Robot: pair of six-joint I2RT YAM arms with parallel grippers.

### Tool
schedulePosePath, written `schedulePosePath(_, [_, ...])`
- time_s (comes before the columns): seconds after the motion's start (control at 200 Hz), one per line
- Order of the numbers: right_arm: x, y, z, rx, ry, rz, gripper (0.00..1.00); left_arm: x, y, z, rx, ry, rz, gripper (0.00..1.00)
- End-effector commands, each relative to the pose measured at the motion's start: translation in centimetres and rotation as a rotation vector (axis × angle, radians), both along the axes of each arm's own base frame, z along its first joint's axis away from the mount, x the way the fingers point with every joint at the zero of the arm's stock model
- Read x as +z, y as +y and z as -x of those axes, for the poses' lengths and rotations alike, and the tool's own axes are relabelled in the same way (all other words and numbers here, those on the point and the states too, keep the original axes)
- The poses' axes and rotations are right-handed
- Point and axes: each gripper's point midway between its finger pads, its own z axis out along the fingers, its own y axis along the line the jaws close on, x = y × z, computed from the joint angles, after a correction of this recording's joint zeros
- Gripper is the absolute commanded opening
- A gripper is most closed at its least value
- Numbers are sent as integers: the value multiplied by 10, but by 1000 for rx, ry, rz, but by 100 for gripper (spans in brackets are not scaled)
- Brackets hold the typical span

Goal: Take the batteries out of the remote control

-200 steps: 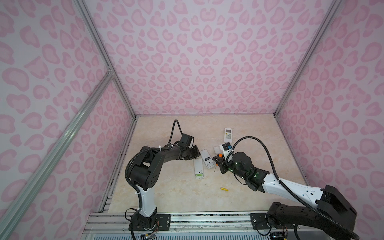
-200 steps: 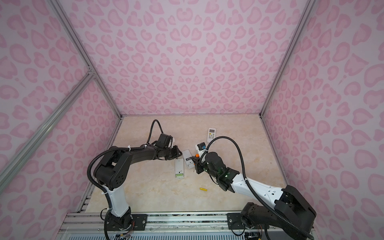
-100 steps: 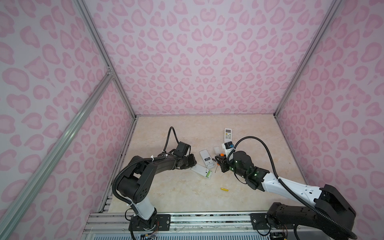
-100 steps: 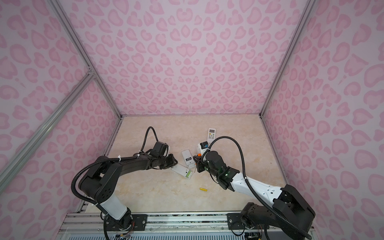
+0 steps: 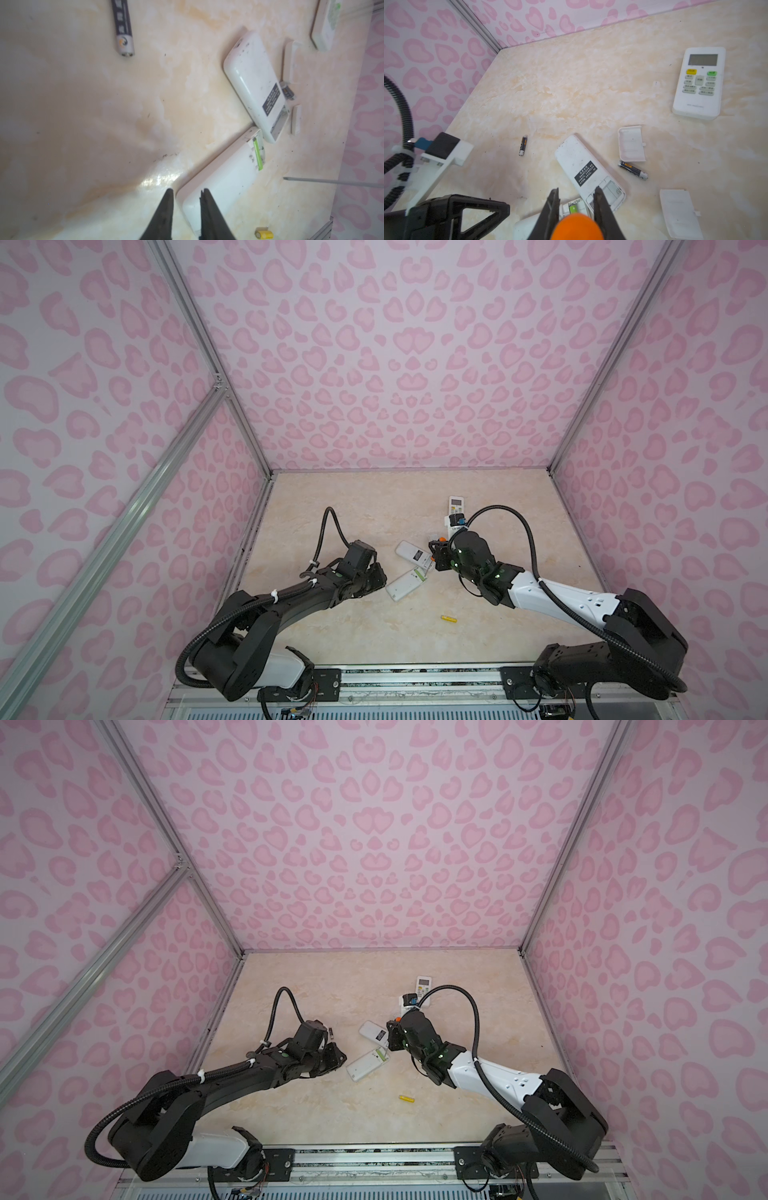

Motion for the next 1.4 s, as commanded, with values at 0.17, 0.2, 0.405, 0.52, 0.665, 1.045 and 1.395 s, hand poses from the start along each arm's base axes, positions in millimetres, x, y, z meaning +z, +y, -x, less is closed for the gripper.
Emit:
schedulePosePath(0.17, [-7, 4, -13, -56, 14, -58, 0, 22, -13, -4, -14, -47, 5, 28])
schedulePosePath(0.2, [-8, 4, -14, -60, 14, -58, 0, 21, -16, -4, -21, -45, 4, 28])
schedulePosePath(0.405, [-16, -4, -19, -90, 33, -56, 0, 19, -38, -8, -58, -36, -2, 28])
schedulePosePath(0.52, [-19, -8, -21, -86, 37, -51, 0, 14, -51, -9, -86, -20, -4, 28])
schedulePosePath(0.665, [-25, -9, -19, -57, 72, -69, 0, 8, -62, -8, -103, 9, 0, 28])
schedulePosePath(1.045, [-46, -2, -1, -25, 163, -190, 0, -12, -66, 1, -102, 65, -21, 28])
schedulePosePath(1.395, [-58, -20, 2, -159, 192, -349, 0, -37, -53, 14, -80, 115, -61, 27])
